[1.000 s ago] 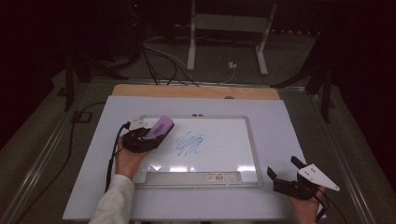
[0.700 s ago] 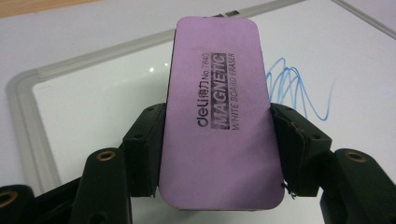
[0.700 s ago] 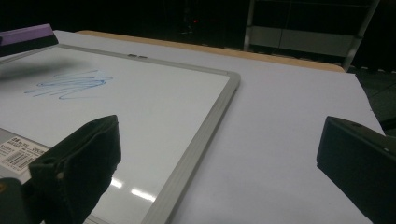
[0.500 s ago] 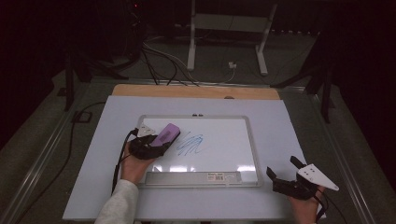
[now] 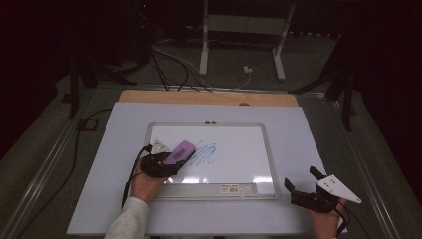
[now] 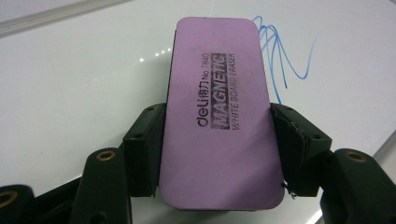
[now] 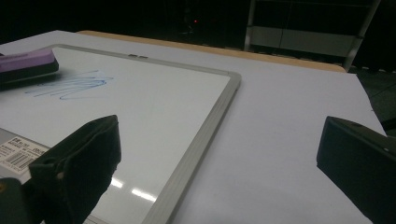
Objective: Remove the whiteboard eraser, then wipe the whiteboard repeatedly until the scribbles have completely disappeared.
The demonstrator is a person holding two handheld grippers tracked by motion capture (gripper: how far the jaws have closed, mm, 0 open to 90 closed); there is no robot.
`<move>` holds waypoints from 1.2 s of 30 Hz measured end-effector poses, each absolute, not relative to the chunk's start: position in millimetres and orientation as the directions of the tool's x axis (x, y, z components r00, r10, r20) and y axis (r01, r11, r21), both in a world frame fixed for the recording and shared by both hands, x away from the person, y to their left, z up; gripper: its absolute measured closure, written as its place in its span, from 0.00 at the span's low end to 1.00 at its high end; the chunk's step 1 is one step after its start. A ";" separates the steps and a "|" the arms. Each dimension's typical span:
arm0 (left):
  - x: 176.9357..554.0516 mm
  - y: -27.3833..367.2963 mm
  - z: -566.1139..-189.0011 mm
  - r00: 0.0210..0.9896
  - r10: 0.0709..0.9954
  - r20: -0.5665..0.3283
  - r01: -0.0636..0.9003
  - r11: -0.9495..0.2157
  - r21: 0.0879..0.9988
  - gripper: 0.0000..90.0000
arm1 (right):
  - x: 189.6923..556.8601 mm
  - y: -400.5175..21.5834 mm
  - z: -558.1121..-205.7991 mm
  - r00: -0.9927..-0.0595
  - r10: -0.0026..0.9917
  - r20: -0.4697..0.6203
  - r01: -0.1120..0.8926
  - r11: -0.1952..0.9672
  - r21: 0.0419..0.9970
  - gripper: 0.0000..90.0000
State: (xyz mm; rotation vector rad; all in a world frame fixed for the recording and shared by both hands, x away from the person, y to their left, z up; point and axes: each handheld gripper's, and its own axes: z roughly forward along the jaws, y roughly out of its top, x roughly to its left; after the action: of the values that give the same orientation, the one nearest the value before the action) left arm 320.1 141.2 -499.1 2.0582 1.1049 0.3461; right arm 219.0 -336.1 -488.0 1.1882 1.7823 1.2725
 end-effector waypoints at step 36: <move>323.8 127.7 -501.9 0.565 0.821 -0.084 0.598 -0.338 0.727 0.40 | 218.6 -337.2 -488.2 -0.382 0.924 0.007 0.306 0.120 0.944 0.00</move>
State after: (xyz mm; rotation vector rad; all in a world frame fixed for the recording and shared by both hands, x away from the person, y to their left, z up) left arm 323.8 127.7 -501.9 2.0631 1.1326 0.3861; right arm 218.6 -337.2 -488.2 1.1953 1.7784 1.2702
